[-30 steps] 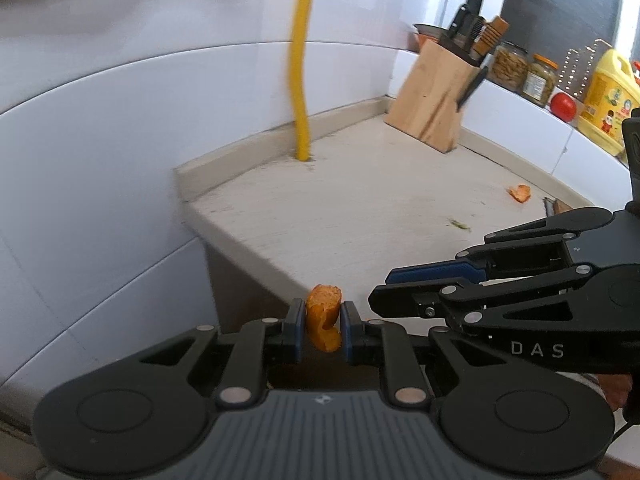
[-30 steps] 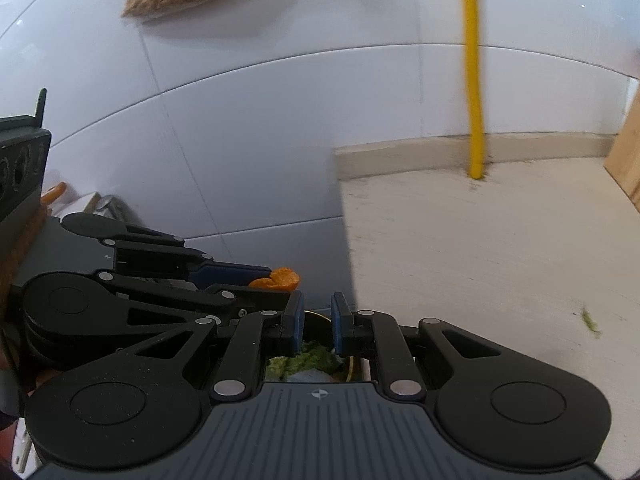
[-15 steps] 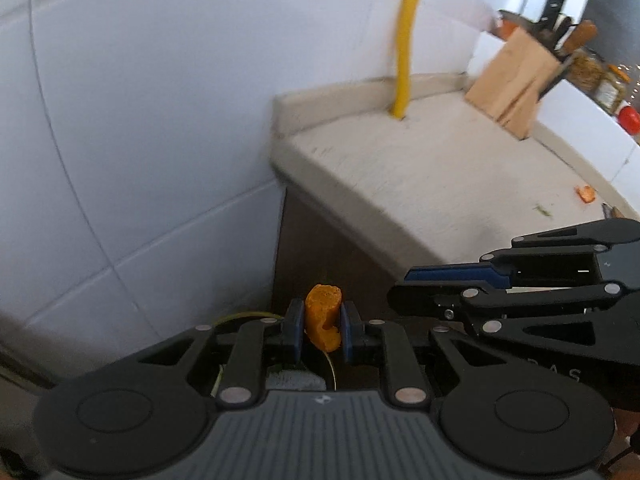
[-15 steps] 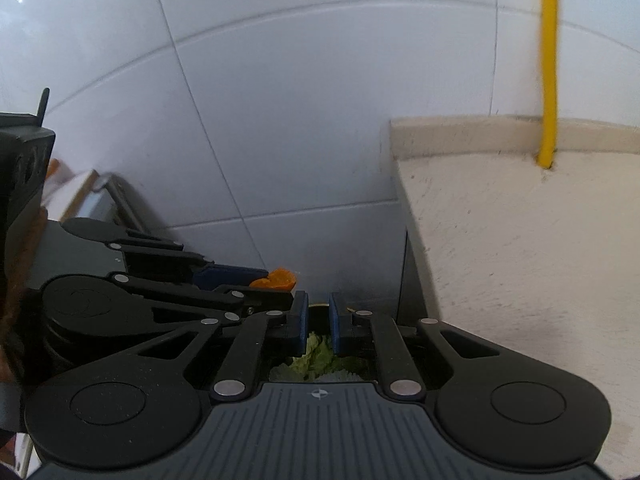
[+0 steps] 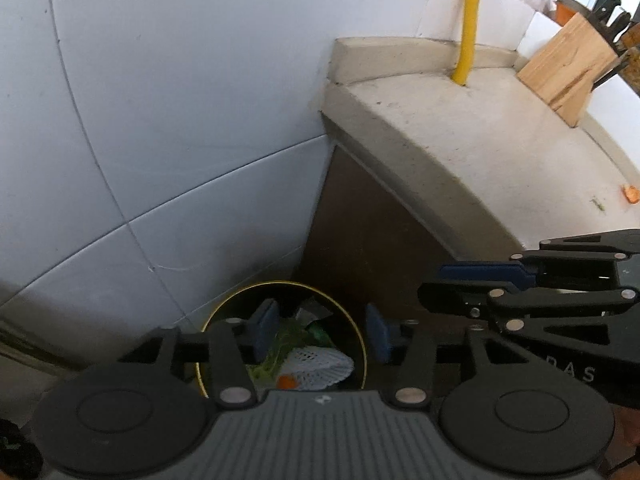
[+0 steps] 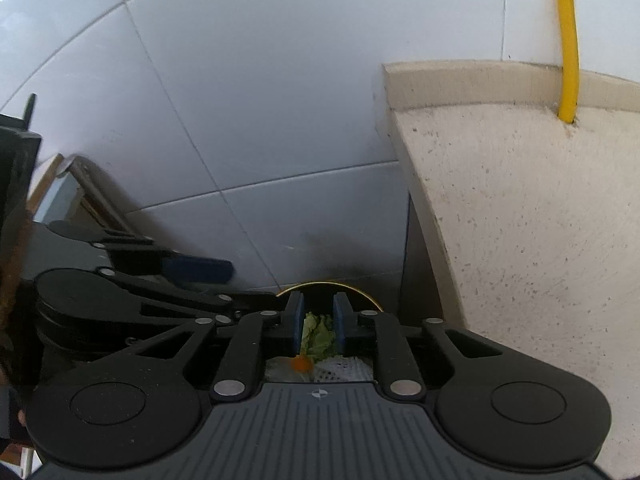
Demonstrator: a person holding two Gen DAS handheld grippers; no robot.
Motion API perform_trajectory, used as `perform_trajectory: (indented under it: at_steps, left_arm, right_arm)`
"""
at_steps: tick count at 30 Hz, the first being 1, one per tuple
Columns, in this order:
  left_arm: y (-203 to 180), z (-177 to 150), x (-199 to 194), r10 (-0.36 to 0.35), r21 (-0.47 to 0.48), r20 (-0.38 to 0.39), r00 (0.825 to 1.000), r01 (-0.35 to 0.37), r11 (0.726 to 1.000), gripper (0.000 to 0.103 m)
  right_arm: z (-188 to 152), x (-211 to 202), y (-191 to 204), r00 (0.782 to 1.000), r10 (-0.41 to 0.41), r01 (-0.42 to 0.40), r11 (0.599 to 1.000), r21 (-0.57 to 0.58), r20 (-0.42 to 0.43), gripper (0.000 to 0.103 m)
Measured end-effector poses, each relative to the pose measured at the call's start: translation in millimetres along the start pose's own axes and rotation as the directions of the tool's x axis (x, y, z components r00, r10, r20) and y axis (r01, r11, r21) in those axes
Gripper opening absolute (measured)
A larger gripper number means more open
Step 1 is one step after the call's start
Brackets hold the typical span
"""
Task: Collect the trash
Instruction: 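Open both tools over the bin to drop the orange peels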
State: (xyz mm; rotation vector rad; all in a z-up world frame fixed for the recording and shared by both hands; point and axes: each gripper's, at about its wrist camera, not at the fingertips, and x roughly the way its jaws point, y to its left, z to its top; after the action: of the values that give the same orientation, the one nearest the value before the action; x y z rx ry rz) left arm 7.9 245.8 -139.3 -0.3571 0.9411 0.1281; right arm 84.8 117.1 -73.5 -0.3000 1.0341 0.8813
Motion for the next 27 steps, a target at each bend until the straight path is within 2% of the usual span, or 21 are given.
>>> perform_trajectory:
  at_steps: [3, 5, 9, 11, 27]
  left_arm:
    - [3, 1, 4, 0.009, -0.006, -0.016, 1.0, -0.009, 1.0, 0.045]
    - [4, 1, 4, 0.021, -0.012, -0.011, 1.0, -0.021, 1.0, 0.045]
    - [11, 3, 2, 0.014, -0.049, -0.006, 1.0, -0.015, 0.999, 0.048]
    - [12, 3, 2, 0.013, -0.052, -0.006, 1.0, -0.014, 0.999, 0.049]
    - [7, 3, 4, 0.039, -0.012, -0.003, 0.999, -0.039, 0.999, 0.05]
  right_arm:
    - [-1, 4, -3, 1.0, -0.004, 0.004, 1.0, 0.012, -0.008, 0.026]
    - [-3, 5, -4, 1.0, -0.008, 0.009, 1.0, 0.016, -0.014, 0.039]
    - [-10, 2, -4, 1.0, -0.002, 0.003, 1.0, 0.021, -0.024, 0.041]
    - [-15, 1, -3, 1.0, 0.0, 0.001, 1.0, 0.025, -0.03, 0.046]
    - [-37, -49, -20, 0.999, -0.036, 0.033, 0.996, 0.089, 0.024, 0.055]
